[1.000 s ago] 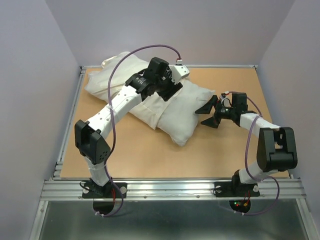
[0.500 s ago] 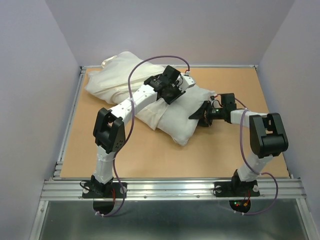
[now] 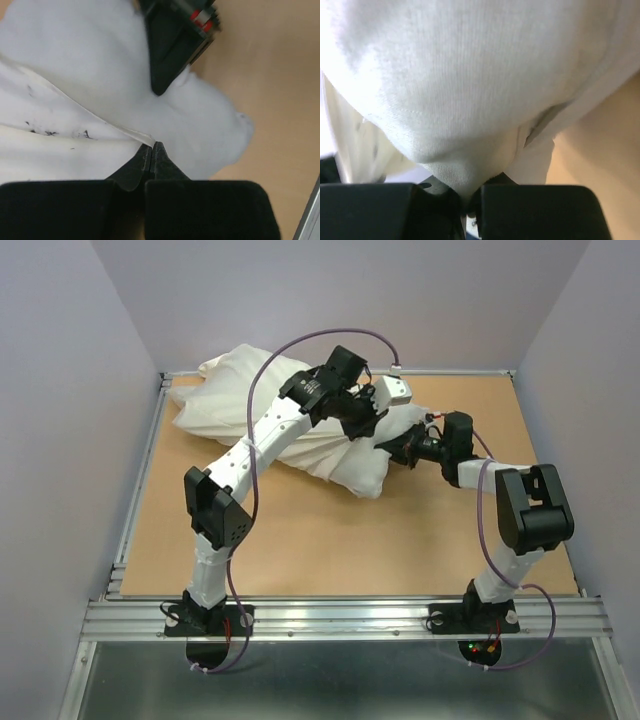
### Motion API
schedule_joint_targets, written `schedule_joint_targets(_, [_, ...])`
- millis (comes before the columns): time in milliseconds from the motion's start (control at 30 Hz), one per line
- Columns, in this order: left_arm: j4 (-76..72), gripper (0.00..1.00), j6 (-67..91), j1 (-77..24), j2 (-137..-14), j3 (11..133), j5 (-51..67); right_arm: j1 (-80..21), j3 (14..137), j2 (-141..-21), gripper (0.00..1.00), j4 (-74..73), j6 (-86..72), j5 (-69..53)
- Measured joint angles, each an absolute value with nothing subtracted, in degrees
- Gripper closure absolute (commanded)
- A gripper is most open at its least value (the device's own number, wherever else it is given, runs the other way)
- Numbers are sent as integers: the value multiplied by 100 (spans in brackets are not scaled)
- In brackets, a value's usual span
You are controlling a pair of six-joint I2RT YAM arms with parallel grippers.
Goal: Put the pillow into the pillowcase
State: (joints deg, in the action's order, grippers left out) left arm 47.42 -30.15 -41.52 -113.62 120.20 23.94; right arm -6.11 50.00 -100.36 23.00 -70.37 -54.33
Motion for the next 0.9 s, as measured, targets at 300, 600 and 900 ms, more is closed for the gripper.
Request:
schedule_joint_targets(300, [4956, 100, -2821, -4296, -11695, 13478, 3332, -1271, 5286, -10361, 99, 5009, -9904, -4501])
schedule_joint_targets(600, [5111, 100, -3181, -4307, -11616, 13013, 3916, -1253, 5618, -11037, 99, 5826, -10438, -4239])
schedule_joint_targets(900, [5714, 48, -3771, -4576, -11354, 12427, 3957, -1699, 5555, -11281, 99, 6123, -9435, -4554])
